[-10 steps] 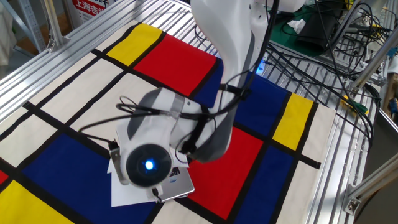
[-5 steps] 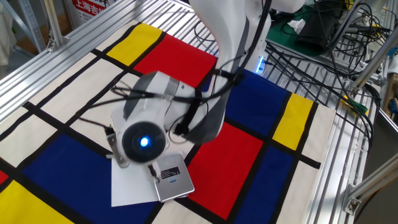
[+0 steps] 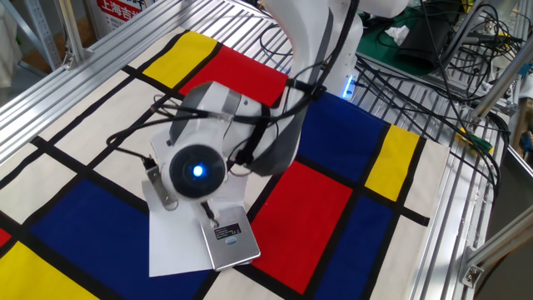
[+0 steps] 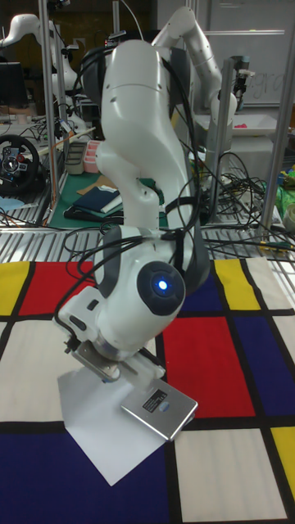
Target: Unfold a piece of paper
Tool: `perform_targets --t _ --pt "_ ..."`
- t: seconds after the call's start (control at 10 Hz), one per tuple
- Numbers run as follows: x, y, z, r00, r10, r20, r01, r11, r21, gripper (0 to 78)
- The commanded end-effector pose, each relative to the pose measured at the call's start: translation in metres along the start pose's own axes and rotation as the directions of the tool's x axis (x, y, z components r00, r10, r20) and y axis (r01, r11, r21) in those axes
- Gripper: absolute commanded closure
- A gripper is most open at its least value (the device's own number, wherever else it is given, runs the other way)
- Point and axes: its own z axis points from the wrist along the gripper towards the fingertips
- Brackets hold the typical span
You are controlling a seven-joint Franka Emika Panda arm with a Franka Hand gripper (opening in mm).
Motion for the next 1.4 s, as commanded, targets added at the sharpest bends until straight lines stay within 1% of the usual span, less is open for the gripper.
perform_targets --t 0.1,0.2,0.4,0.5,0.6,0.7,0.8,0.9,1.0,1.2,1.3,1.4 --pt "0.003 -0.019 0.009 0.998 -0.052 0.032 0.051 0.997 0.049 0.1" --pt "0.004 -0.02 0.008 0.998 -0.057 0.038 0.055 0.996 0.066 0.1" --pt "0.003 -0.02 0.007 0.994 -0.096 0.047 0.091 0.991 0.1 0.1" --pt "0.002 -0.02 0.007 0.99 -0.129 0.052 0.121 0.984 0.13 0.1" --pt "0.001 -0.022 0.006 0.982 -0.179 0.054 0.167 0.971 0.173 0.1" --pt "0.0 -0.022 0.005 0.979 -0.197 0.053 0.184 0.965 0.187 0.1" --pt "-0.004 -0.028 0.0 0.964 -0.264 0.04 0.248 0.942 0.227 0.1" --pt "-0.006 -0.031 -0.002 0.962 -0.271 0.036 0.258 0.943 0.208 0.1" --pt "-0.006 -0.031 -0.002 0.96 -0.279 0.036 0.269 0.947 0.174 0.1" --pt "-0.007 -0.03 -0.001 0.952 -0.306 0.024 0.303 0.95 0.07 0.1" --pt "-0.007 -0.03 -0.001 0.951 -0.307 0.024 0.305 0.951 0.047 0.1" --pt "-0.007 -0.029 -0.002 0.95 -0.311 0.022 0.311 0.95 -0.033 0.1"
